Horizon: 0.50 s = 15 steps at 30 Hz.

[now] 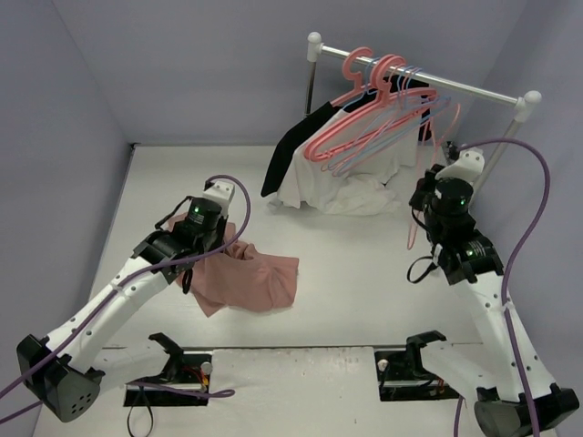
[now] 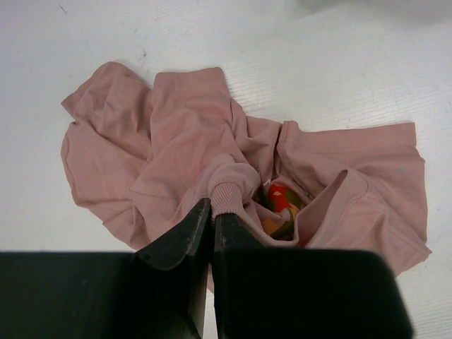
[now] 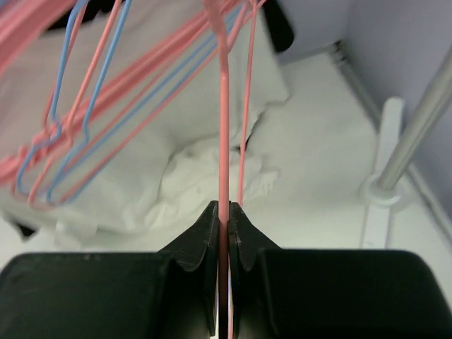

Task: Place the t-shirt on the hanger
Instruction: Pick up the hanger from the clothesline, then place the T-shirt on the hanger.

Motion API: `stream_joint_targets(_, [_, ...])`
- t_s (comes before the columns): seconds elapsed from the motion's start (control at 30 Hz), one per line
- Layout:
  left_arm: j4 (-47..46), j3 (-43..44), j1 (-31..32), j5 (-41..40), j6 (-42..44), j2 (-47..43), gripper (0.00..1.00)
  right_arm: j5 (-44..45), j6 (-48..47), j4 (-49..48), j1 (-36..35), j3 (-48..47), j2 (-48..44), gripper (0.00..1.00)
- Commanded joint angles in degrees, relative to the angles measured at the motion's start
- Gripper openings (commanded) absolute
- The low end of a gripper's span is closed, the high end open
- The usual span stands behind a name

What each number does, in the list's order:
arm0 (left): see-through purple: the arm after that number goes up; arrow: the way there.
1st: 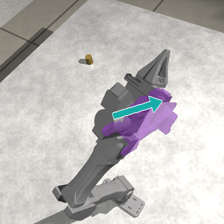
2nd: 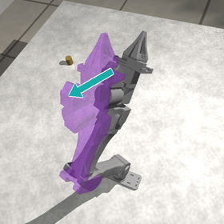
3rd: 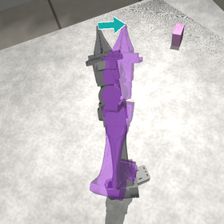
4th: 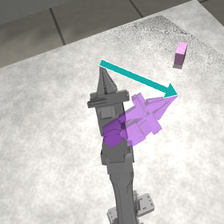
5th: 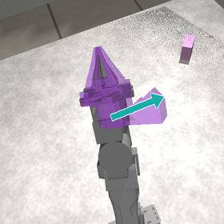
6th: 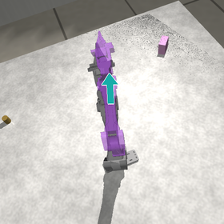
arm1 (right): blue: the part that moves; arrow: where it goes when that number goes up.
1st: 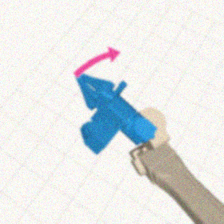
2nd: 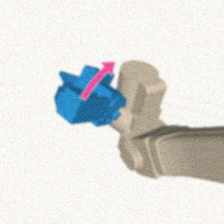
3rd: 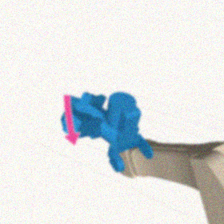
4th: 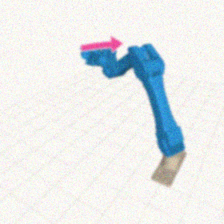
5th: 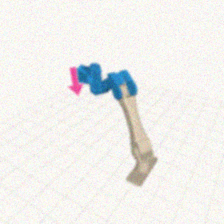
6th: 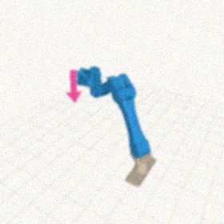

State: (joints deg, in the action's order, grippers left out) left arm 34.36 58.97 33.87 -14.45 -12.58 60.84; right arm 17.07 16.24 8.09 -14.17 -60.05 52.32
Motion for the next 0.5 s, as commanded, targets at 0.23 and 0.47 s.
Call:
stream_joint_targets(0.23, [2.0,-1.7,0.3,-6.7,-3.6,-8.7,0.00,-44.7,-1.0,4.2,-3.5,12.8,-11.4,0.00])
stream_joint_targets(0.47, [8.7,-4.0,0.3,-10.4,-12.3,-7.9,0.00,-56.4,-0.6,4.2,-10.2,16.8,-14.6,0.00])
